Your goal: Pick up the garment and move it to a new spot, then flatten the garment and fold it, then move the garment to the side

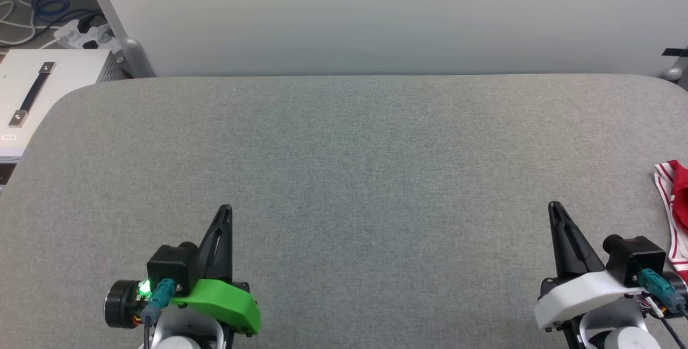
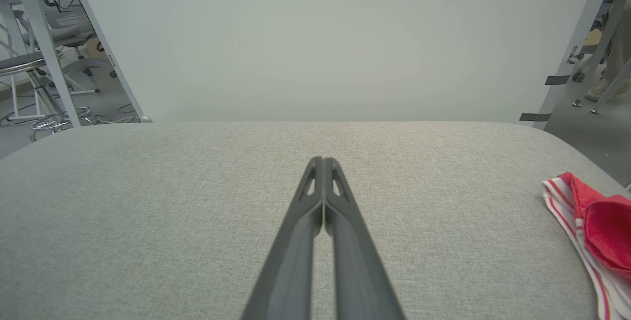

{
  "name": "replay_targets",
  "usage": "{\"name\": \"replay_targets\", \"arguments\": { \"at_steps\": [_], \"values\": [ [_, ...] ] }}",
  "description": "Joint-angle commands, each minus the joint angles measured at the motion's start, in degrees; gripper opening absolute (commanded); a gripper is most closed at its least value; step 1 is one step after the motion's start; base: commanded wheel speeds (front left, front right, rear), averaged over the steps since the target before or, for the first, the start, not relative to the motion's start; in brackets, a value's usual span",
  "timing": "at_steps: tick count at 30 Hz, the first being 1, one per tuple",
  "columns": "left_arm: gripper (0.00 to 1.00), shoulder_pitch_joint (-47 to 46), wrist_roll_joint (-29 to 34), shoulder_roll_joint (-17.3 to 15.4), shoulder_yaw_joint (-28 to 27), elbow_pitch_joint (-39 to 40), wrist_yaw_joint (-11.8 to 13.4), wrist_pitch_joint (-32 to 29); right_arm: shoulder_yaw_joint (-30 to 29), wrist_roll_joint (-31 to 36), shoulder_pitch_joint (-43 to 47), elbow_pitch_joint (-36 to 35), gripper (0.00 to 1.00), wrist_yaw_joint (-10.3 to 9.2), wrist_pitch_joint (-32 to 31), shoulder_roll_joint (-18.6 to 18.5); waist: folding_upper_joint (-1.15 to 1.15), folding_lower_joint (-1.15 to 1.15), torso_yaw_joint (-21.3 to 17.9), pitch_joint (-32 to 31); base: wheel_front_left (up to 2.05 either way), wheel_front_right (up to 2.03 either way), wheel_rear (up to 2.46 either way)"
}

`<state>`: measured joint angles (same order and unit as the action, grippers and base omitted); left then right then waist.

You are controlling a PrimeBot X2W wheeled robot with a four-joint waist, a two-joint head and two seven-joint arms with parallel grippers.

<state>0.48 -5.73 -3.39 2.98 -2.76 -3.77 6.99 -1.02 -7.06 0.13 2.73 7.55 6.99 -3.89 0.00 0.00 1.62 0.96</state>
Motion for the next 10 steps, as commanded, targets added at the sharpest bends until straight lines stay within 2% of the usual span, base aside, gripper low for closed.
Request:
{"name": "replay_targets", "arguments": {
  "at_steps": [1,10],
  "values": [
    [0.00,-0.2,0.7,0.3,-0.4,0.5,0.4,-0.3,0.2,0.8,-0.1,-0.5,0.00,-0.04,-0.4,0.3,0.00,0.00,0.0,0.0,0.00,0.00,0.00],
    [0.00,-0.3,1.5,0.3,-0.8,0.9,1.0,-1.4,0.4,1.8,-0.1,-0.9,0.00,-0.04,-1.5,0.4,0.00,0.00,-0.3,-0.2,0.00,0.00,0.00]
  ]
}}
